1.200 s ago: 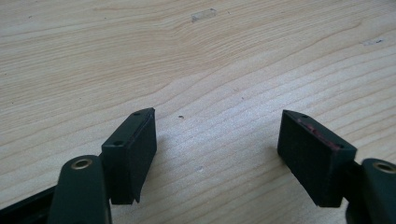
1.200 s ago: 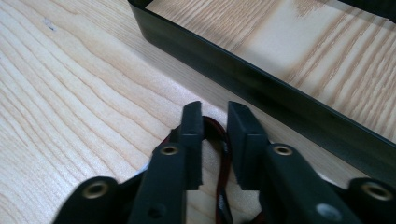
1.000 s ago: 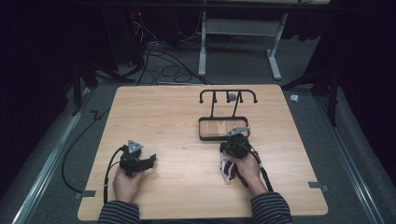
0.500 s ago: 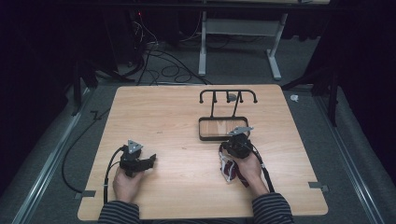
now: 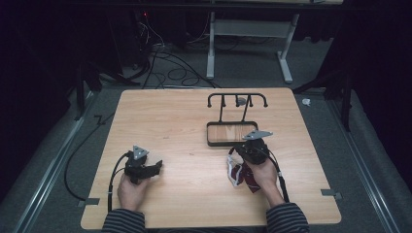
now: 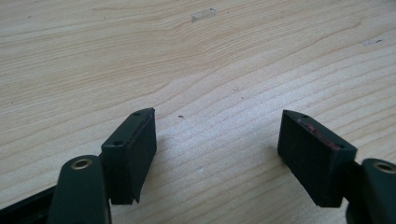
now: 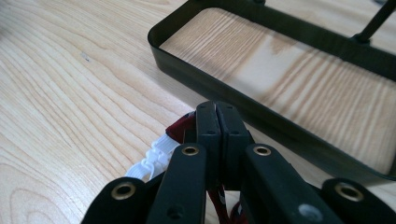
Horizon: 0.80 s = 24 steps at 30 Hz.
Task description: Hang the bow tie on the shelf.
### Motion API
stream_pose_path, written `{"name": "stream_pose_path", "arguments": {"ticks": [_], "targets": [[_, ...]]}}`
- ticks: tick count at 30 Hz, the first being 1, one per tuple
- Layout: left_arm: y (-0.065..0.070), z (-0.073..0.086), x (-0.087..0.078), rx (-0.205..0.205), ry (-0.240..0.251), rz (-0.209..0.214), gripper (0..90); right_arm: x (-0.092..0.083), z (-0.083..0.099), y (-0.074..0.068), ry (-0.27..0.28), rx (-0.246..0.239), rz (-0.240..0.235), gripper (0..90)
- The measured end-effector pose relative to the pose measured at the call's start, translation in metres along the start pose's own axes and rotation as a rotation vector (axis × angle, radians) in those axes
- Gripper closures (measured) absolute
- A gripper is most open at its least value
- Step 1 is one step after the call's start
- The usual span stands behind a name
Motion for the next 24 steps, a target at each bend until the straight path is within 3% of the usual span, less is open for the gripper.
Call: {"name": "stream_pose_path", "arguments": {"ticks": [24], "targets": [[0.000,0.000,0.000,0.000,0.000,0.000,28.7,-0.045,-0.021,0.004,0.110,-0.020,0.044,90.0]]}}
Point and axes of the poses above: each handheld gripper's, and its own axes: x roughly forward along the jaws, z roughly out of its underside, y roughly to its right, the point moved 9 cm from there along x, roughly forward along the jaws, and after that the axes turned 5 degrees about -x, right-handed, at the moved point
